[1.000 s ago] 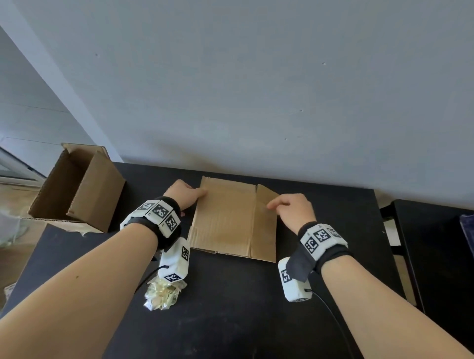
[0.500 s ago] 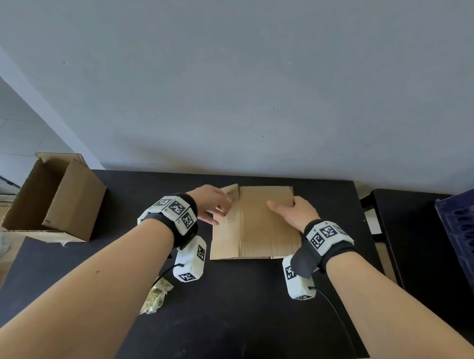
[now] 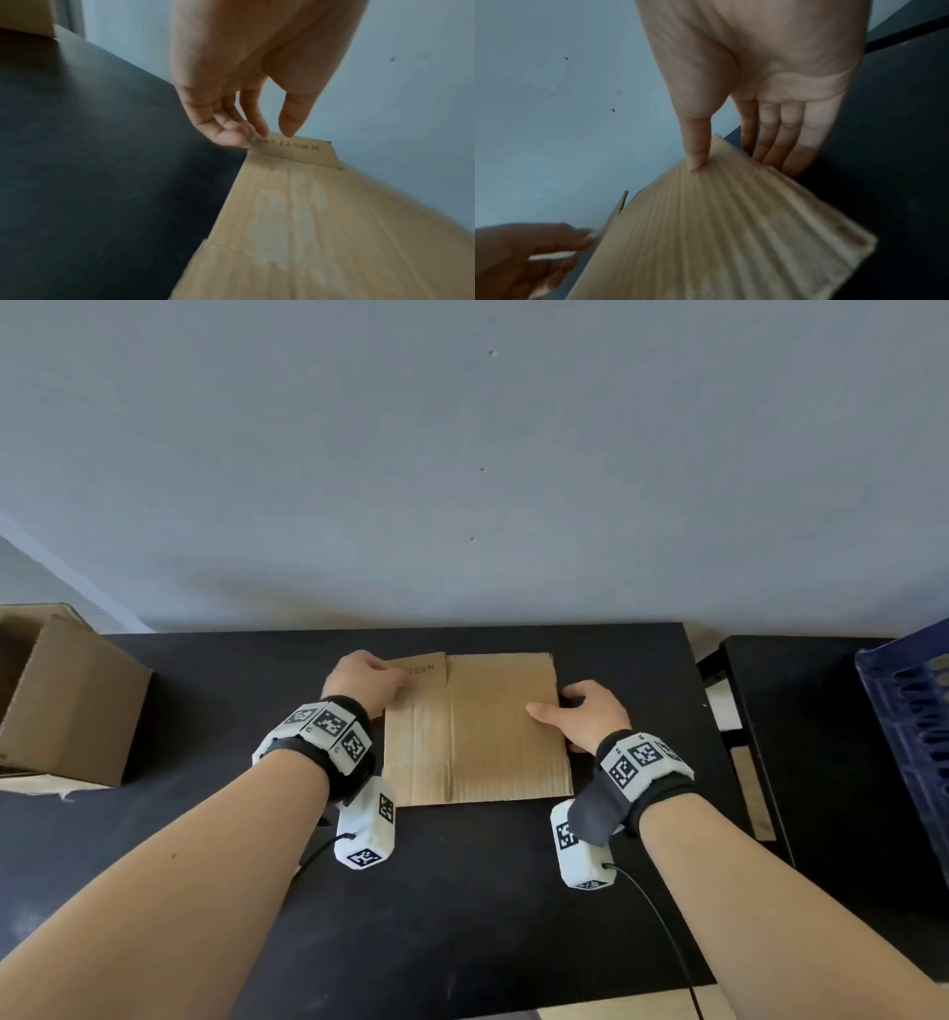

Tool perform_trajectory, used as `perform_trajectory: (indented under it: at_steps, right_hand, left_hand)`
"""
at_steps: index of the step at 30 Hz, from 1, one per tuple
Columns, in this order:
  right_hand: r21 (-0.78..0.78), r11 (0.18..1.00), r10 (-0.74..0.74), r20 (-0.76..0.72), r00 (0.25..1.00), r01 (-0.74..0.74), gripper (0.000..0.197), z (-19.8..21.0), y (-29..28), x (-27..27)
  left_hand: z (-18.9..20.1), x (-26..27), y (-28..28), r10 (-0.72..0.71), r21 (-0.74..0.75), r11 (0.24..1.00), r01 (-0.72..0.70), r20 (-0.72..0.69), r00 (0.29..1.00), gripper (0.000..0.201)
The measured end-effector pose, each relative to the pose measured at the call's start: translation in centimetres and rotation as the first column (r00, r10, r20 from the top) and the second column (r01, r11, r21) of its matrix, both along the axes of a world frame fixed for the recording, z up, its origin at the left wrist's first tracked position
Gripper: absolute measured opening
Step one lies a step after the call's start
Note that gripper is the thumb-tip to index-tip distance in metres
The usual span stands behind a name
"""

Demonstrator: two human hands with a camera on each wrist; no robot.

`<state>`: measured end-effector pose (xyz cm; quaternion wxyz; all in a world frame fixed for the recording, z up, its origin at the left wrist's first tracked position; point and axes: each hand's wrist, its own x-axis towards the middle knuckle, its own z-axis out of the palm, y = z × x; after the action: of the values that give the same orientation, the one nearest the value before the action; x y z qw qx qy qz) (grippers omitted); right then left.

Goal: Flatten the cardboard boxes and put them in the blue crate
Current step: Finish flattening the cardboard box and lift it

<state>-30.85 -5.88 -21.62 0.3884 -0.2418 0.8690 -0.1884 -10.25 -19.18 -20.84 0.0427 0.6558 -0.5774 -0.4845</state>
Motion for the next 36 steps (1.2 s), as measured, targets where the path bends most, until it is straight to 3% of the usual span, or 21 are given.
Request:
perform_trajectory:
  at_steps: [5, 8, 11, 14, 16, 18, 22, 27, 30, 36]
  right_hand:
    - [-0.046, 0.999, -0.003, 0.207, 0.978, 0.013, 0.044, -0.3, 0.0, -0.4]
    - [-0.078, 0.994, -0.043, 0.42, 0.906, 0.083, 0.038, -0.1, -0.3, -0.2]
    - [-0.129, 0.977, -0.081, 0.505, 0.86, 0.168, 0.033, 0.1, -0.9, -0.5]
    - [-0.179, 0.96, -0.09, 0.534, 0.841, 0.216, 0.027, 0.4, -1.4, -1.2]
    - [-0.203, 0.954, -0.075, 0.553, 0.83, 0.222, 0.028, 0.8, -1.7, -1.6]
    - [-0.228, 0.947, -0.058, 0.569, 0.82, 0.226, 0.03, 1.3, -1.8, -2.0]
    - [-0.278, 0.933, -0.033, 0.568, 0.822, 0.23, 0.033, 2.4, -1.5, -2.8]
    - [-0.355, 0.899, -0.017, 0.557, 0.83, 0.257, 0.032, 4.7, 0.4, -4.1]
    - [-0.4, 0.863, -0.062, 0.523, 0.85, 0.309, 0.03, 6.4, 2.4, -4.6]
    - [-0.525, 0.754, -0.24, 0.339, 0.91, 0.394, 0.015, 9.5, 8.1, -4.5]
  left_hand:
    - [-0.1, 0.5, 0.2, 0.05, 0.133, 0.99, -0.043, -0.049, 0.998, 0.034]
    - [0.1, 0.3, 0.5, 0.092, 0.196, 0.978, -0.075, -0.075, 0.993, 0.037]
    - [0.4, 0.2, 1.0, 0.141, 0.184, 0.975, -0.122, -0.091, 0.986, 0.04]
    - [0.6, 0.3, 1.5, 0.177, 0.258, 0.957, -0.134, -0.151, 0.973, 0.073]
    - [1.5, -0.1, 2.2, 0.192, 0.336, 0.937, -0.099, -0.254, 0.948, 0.06]
    - [2.4, -0.7, 2.8, 0.208, 0.314, 0.944, -0.102, -0.324, 0.923, 0.044]
    - [3.7, -2.0, 3.4, 0.251, 0.17, 0.965, -0.201, -0.359, 0.899, 0.042]
    - [5.8, -3.5, 5.2, 0.213, 0.111, 0.977, -0.183, -0.408, 0.888, 0.046]
    - [7.5, -4.8, 6.8, 0.196, 0.089, 0.981, -0.175, -0.452, 0.87, 0.048]
    - [11.8, -7.1, 11.6, 0.081, -0.033, 0.992, -0.119, -0.559, 0.825, 0.018]
